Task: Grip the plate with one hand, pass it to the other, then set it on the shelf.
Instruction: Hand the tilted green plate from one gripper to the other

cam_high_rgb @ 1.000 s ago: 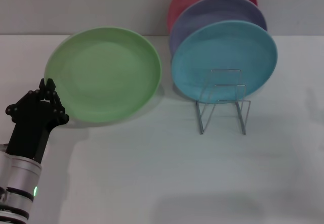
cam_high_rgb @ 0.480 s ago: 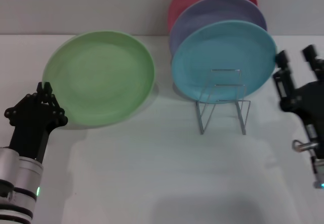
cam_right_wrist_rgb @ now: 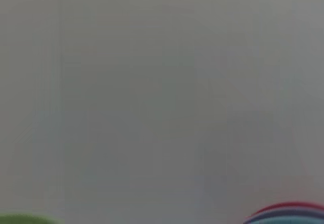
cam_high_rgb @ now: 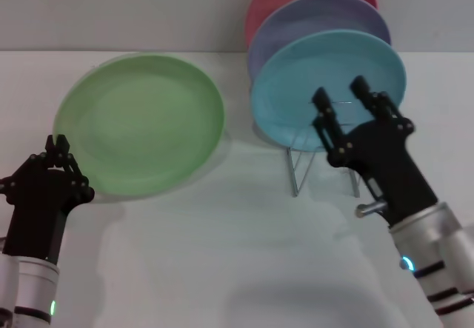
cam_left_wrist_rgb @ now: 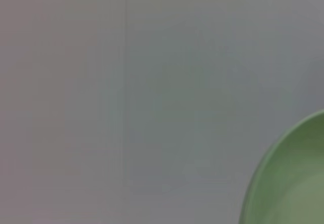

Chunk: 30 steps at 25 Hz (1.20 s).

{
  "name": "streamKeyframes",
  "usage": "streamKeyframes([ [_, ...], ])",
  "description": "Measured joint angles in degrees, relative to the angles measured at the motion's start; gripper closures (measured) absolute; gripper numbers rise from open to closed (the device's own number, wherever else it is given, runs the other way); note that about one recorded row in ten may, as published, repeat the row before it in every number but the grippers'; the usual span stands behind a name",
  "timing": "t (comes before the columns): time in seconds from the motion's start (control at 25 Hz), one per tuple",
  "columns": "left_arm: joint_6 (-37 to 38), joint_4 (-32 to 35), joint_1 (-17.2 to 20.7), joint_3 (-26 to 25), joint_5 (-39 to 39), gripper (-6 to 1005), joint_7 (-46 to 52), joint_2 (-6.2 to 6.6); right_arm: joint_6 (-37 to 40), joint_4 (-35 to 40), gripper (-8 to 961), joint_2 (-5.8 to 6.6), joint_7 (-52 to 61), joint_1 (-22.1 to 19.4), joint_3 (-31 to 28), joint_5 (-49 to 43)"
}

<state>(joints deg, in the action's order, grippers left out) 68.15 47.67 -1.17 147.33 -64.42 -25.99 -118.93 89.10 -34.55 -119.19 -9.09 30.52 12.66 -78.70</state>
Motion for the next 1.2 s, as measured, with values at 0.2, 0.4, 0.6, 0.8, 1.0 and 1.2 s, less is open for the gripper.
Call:
streamKeyframes([
  [0.2, 0.79, 1.38, 0.28, 1.75, -1.20, 959, -2.40, -0.11, -5.55, -0.31, 402, 0.10, -0.05, 1.75, -2.99, -5.06],
  [0.4, 1.82, 2.89, -0.48, 4.24, -5.23, 959, -5.07, -0.15, -12.07, -0.23, 402, 0.11, -0.07, 1.64, -8.87, -13.02],
  [0.6, 4.67, 4.14, -0.75, 6.72, -8.40, 959, -7.77, -0.24, -18.06, -0.14, 401, 0.09, 0.45, 1.73, -14.03, -19.06],
  [0.8, 6.63, 4.96, -0.77, 8.33, -10.88, 958, -9.79, -0.25, -22.53, -0.25, 401, 0.08, 0.54, 2.03, -18.53, -24.22],
  [1.0, 8.38, 5.57, -0.99, 10.17, -12.84, 958, -11.96, -0.26, -27.78, -0.46, 402, -0.01, 0.63, 2.19, -24.39, -29.09],
  [1.2, 9.94, 6.06, -1.60, 12.06, -15.39, 957, -14.13, -0.25, -29.84, -0.76, 402, -0.05, 0.69, 3.06, -26.25, -30.52],
])
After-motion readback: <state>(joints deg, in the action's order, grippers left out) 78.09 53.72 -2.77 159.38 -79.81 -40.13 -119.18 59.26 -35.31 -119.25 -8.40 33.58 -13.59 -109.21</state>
